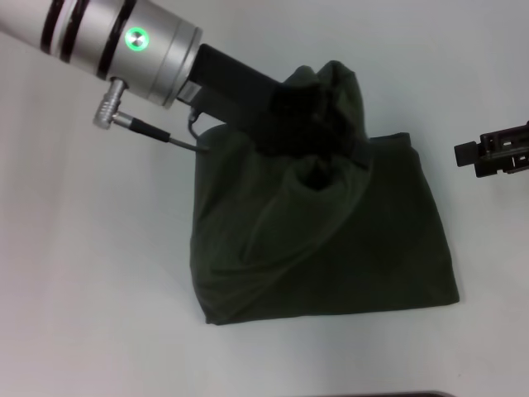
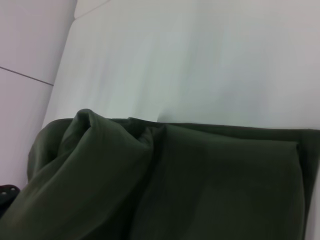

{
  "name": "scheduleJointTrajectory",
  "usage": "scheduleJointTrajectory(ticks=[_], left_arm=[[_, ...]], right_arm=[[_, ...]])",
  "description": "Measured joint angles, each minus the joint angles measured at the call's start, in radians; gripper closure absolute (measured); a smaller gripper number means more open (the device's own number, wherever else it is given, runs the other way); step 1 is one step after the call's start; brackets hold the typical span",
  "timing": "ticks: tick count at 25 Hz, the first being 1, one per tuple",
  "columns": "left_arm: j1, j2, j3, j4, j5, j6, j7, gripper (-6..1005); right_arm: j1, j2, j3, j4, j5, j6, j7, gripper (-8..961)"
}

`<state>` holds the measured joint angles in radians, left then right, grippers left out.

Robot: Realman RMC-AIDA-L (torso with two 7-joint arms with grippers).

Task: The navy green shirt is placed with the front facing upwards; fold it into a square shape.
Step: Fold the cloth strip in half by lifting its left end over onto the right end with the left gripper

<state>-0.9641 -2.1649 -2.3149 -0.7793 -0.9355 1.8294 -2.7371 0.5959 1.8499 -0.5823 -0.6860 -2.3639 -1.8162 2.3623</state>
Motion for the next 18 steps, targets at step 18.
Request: scheduleJointTrajectory(ticks=[18], left_arm=[[-0.088,0.004,0.334,0.021,-0.007,-0.209,-0.001,928]], right_arm=[[0.005,0.002,-0.012,0.003,0.000,0.014,-0.002,161]])
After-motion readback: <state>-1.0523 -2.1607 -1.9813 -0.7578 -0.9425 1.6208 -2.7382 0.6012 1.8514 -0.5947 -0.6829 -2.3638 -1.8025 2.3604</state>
